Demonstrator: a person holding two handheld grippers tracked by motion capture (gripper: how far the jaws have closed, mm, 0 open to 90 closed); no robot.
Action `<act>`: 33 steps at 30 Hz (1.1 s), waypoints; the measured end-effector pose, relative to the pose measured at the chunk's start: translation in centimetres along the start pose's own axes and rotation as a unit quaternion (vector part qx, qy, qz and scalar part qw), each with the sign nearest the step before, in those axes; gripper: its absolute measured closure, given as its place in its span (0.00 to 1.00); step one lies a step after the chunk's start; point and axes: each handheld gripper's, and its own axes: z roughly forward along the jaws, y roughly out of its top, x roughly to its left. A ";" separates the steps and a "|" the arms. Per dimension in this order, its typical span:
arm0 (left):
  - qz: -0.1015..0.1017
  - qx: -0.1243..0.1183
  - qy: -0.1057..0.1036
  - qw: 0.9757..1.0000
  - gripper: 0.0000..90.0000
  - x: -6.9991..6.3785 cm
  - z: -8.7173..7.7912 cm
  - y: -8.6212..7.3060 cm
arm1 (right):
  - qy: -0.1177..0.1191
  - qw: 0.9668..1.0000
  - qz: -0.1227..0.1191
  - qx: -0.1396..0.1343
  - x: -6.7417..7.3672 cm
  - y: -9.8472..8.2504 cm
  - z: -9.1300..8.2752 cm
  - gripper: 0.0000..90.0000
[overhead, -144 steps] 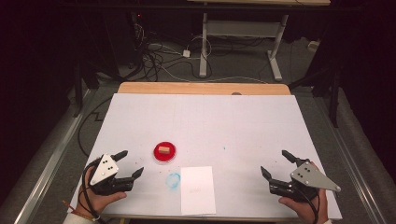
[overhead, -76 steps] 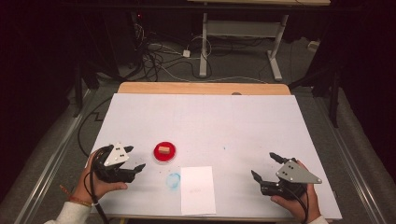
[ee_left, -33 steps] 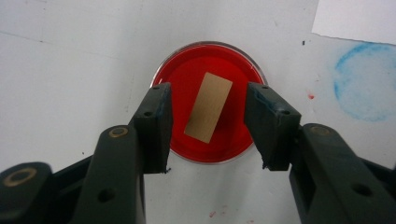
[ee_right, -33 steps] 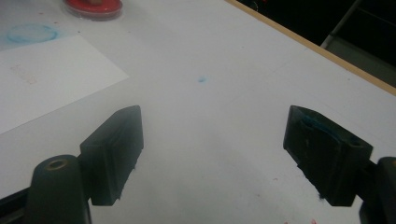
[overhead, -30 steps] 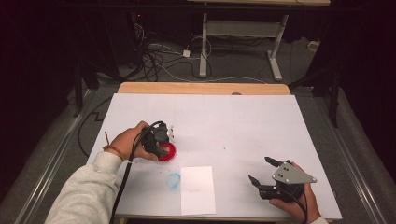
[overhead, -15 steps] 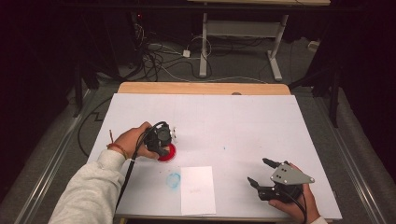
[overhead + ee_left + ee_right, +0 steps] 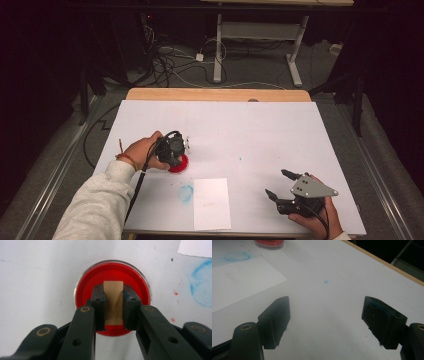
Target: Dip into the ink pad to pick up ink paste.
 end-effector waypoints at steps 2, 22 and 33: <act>-0.003 -0.006 0.006 1.000 0.81 -0.1 -0.4 -0.1 | 0.002 1.000 0.002 -0.001 0.0 0.0 0.0 0.26; -0.006 -0.019 0.019 1.000 0.81 -0.7 -3.8 0.0 | 0.006 1.000 0.001 0.006 0.1 0.0 0.2 0.25; -0.016 0.008 0.000 1.000 0.81 -0.2 -1.1 0.0 | 0.011 1.000 0.001 0.014 0.2 -0.1 0.3 0.25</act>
